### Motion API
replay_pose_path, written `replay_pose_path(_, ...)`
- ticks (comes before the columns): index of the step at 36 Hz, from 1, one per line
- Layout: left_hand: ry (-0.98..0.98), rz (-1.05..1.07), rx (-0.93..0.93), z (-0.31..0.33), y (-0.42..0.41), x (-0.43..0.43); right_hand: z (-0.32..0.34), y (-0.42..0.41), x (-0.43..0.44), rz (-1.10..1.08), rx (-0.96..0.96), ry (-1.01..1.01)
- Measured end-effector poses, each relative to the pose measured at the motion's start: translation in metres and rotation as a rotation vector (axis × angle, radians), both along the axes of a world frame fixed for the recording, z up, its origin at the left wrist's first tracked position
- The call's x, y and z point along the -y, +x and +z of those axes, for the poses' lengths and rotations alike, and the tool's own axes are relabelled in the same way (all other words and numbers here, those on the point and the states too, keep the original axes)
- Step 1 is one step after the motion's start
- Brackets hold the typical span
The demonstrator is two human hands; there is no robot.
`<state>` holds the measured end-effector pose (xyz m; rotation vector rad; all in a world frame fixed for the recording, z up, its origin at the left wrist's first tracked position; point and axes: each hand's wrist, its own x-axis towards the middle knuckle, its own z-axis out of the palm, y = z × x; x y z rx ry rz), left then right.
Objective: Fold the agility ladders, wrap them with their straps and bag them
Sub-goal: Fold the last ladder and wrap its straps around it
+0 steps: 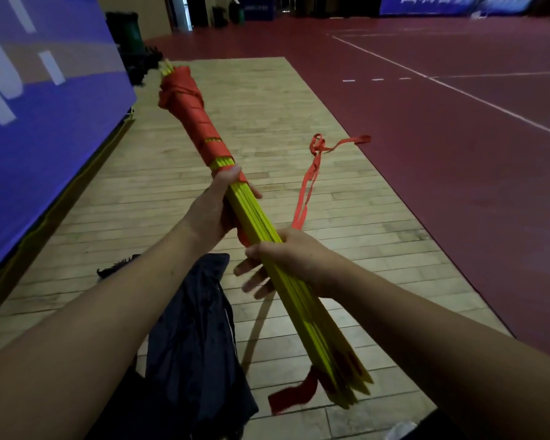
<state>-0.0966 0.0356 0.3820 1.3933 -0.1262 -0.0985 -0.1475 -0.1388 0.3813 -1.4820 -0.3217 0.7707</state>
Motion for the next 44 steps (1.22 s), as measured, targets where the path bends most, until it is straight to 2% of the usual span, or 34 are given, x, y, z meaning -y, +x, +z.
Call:
replay_pose_path(5,0.214,-0.013,-0.180,0.006,0.004,-0.013,-0.001,0.004,-0.003,-0.194,0.294,-0.237)
replay_pose_path(8,0.384,-0.023,-0.270,0.004,0.001,-0.015,-0.006,0.014,0.000,-0.274,0.506,-0.500)
replay_pose_path(10,0.453,-0.024,-0.239,0.002,-0.001,-0.011,-0.012,0.018,0.001,-0.310,0.623,-0.672)
replay_pose_path(13,0.357,0.044,-0.254,-0.004,-0.003,-0.001,-0.015,0.013,-0.001,-0.339,0.735,-0.799)
replay_pose_path(16,0.152,0.209,-0.355,-0.009,-0.005,0.010,-0.011,0.004,-0.005,-0.323,0.855,-0.816)
replay_pose_path(18,0.082,0.254,-0.321,-0.010,-0.003,0.011,-0.008,0.002,-0.006,-0.295,0.890,-0.788)
replay_pose_path(21,0.021,0.256,-0.218,-0.006,-0.002,0.009,0.000,0.009,-0.002,-0.287,0.693,-0.558)
replay_pose_path(23,-0.015,0.203,-0.160,-0.003,-0.003,0.009,0.004,0.014,0.003,-0.273,0.372,-0.316)
replay_pose_path(26,-0.058,0.151,-0.110,0.003,-0.006,0.013,0.008,0.010,0.009,-0.027,-0.182,0.019)
replay_pose_path(28,-0.027,0.122,-0.091,0.005,-0.008,0.014,0.012,0.001,0.007,0.115,-0.298,0.066)
replay_pose_path(32,0.086,0.083,-0.094,0.009,-0.008,0.006,0.016,-0.003,0.001,0.057,-0.232,0.036)
replay_pose_path(35,0.260,0.086,-0.142,0.011,-0.006,-0.004,0.018,0.000,0.005,-0.042,-0.078,-0.047)
replay_pose_path(39,0.488,0.014,-0.219,0.005,-0.009,-0.004,0.008,0.004,0.009,-0.184,0.162,-0.316)
replay_pose_path(41,0.466,0.003,-0.215,0.004,-0.011,0.001,0.001,0.006,0.008,-0.215,0.299,-0.483)
replay_pose_path(44,0.444,0.073,-0.183,0.001,-0.013,0.013,-0.008,0.007,0.006,-0.231,0.629,-0.811)
